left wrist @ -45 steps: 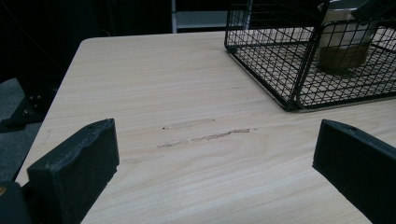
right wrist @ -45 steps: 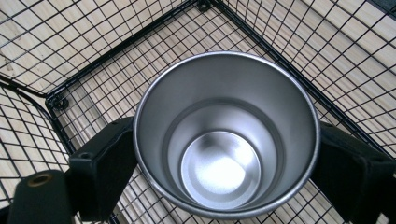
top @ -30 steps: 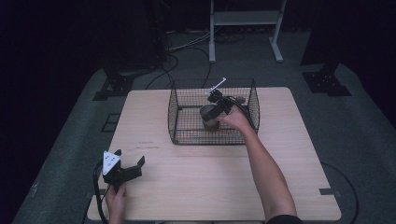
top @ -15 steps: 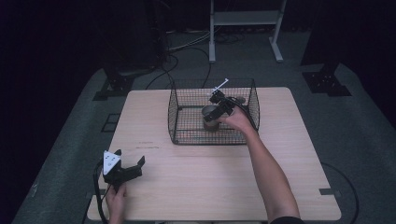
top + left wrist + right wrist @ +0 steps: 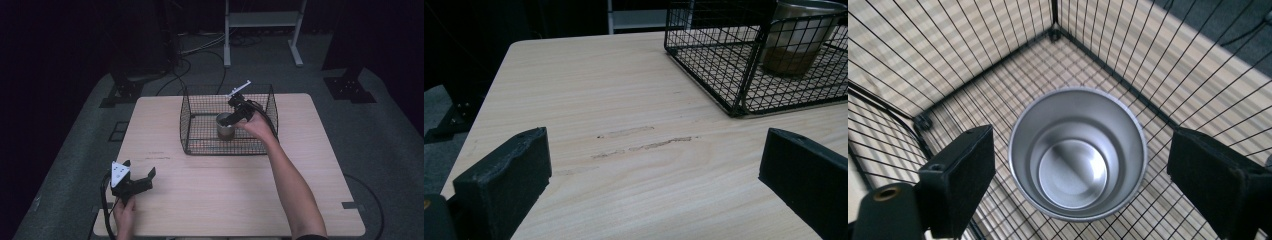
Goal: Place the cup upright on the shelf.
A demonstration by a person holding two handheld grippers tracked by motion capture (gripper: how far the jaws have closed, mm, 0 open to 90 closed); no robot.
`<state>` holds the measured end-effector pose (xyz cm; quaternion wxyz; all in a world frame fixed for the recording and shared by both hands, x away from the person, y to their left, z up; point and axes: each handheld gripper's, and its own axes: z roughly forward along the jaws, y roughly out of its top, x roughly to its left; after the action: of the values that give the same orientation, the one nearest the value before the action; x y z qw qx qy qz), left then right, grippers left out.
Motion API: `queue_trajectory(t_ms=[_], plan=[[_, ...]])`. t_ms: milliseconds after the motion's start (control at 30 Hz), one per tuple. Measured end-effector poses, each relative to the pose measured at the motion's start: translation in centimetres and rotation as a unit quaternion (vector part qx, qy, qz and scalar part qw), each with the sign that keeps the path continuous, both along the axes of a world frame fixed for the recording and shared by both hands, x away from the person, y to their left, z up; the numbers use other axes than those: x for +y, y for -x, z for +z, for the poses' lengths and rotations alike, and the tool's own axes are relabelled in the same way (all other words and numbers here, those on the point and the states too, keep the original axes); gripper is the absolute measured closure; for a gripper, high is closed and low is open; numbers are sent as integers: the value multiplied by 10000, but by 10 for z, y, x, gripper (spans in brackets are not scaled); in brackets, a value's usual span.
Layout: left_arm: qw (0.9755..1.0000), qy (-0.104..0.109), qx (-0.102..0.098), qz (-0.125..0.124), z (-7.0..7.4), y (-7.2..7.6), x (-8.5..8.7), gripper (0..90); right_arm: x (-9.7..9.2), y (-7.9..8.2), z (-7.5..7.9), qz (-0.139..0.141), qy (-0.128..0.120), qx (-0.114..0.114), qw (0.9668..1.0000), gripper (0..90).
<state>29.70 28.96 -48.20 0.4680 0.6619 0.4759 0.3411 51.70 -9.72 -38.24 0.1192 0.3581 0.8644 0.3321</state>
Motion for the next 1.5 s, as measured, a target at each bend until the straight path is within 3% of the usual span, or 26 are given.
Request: queue_trajectory(t_ms=[167,267,600,1000,1500], plan=[[10000,47,-1,11,0,0,0,0,-7,7,11,-33,-242,-65,9997,117],[10000,31,-7,7,0,0,0,0,-16,18,20,89,-556,-124,9983,126],[10000,-6,-3,9,0,0,0,0,-43,58,28,300,-836,-279,9957,130],[10000,-39,9,1,0,0,0,0,-65,83,38,399,-912,-459,9940,133],[10000,-60,9,-4,0,0,-1,0,-87,114,29,499,-1038,-454,9923,141]])
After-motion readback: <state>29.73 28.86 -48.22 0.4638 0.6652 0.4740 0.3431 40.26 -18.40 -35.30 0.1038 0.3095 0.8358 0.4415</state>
